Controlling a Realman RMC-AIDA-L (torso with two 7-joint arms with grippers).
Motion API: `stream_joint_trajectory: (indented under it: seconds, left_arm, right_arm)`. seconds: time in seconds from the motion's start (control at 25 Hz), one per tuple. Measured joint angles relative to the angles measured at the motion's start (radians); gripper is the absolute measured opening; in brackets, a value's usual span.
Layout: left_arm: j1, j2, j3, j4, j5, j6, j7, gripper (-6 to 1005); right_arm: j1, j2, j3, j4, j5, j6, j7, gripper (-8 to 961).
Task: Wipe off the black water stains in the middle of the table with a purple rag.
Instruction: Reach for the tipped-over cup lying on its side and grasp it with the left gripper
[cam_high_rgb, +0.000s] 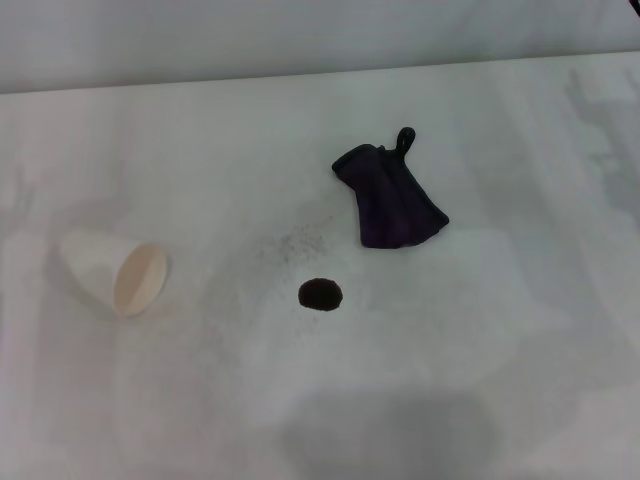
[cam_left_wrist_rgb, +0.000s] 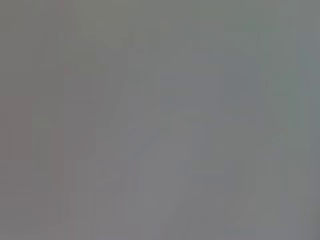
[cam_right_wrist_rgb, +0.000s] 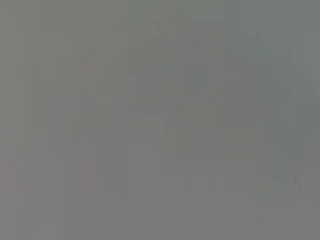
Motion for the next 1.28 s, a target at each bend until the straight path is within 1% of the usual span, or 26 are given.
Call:
stream_joint_trajectory:
  seconds: [0.08,0.16,0.28,0.36,0.48,0.52,0.6,0.72,0.8,0.88,0.92,1.0,1.12,1.16,1.2,1.28]
  left_arm:
    - [-0.005,0.006,0.000,-0.006,0.057,0.021,-0.039,861]
    - [-0.015,0.015,0.000,-0.028,0.132,0.047,-0.115,861]
    - [-0.041,0.035,0.000,-0.088,0.256,0.073,-0.277,861]
    - [-0.066,0.047,0.000,-0.138,0.339,0.083,-0.372,841]
    - [-0.126,0.066,0.003,-0.235,0.491,0.100,-0.554,824]
    - [-0.140,0.072,0.008,-0.259,0.521,0.111,-0.596,821]
    - [-0.179,0.086,0.051,-0.336,0.583,0.154,-0.712,815]
    - [-0.216,0.090,0.165,-0.468,0.597,0.235,-0.844,805]
    - [-0.232,0.088,0.187,-0.559,0.618,0.310,-0.905,798]
    - [-0.248,0.088,0.187,-0.656,0.650,0.404,-0.965,796]
    - [-0.253,0.089,0.187,-0.682,0.658,0.435,-0.986,797]
    - [-0.262,0.100,0.188,-0.742,0.681,0.499,-1.031,799]
    - [-0.277,0.125,0.189,-0.792,0.742,0.563,-1.061,800]
    - [-0.297,0.141,0.190,-0.817,0.819,0.595,-1.062,800]
    - [-0.297,0.141,0.190,-0.817,0.819,0.595,-1.062,800]
    - [-0.327,0.152,0.191,-0.844,0.914,0.617,-1.055,800]
  right_arm:
    - [-0.004,-0.001,0.000,0.000,0.000,0.009,0.000,840]
    - [-0.009,-0.002,0.000,-0.003,0.000,0.014,0.000,840]
    - [-0.010,-0.003,0.000,-0.004,0.000,0.015,0.000,840]
    - [-0.008,-0.004,0.000,-0.005,0.000,0.015,0.000,840]
    - [-0.004,-0.005,0.000,-0.007,0.000,0.015,0.000,840]
    - [-0.003,-0.006,0.000,-0.008,0.000,0.015,0.000,840]
    - [0.002,-0.007,0.000,-0.009,0.000,0.015,0.000,840]
    - [0.005,-0.008,0.000,-0.013,0.000,0.013,0.000,840]
    - [0.007,-0.008,0.000,-0.019,0.000,0.010,0.000,840]
    - [0.007,-0.008,0.000,-0.021,0.000,0.009,0.000,840]
    - [0.007,-0.008,0.000,-0.022,0.000,0.010,0.000,840]
    - [0.008,-0.008,0.000,-0.025,0.000,0.011,0.000,840]
    - [0.007,-0.007,-0.001,-0.031,0.000,0.011,0.000,840]
    - [0.007,-0.007,-0.001,-0.031,0.000,0.011,0.000,840]
    - [0.007,-0.007,-0.001,-0.031,0.000,0.011,0.000,840]
    - [0.005,-0.007,-0.001,-0.031,0.000,0.012,0.000,840]
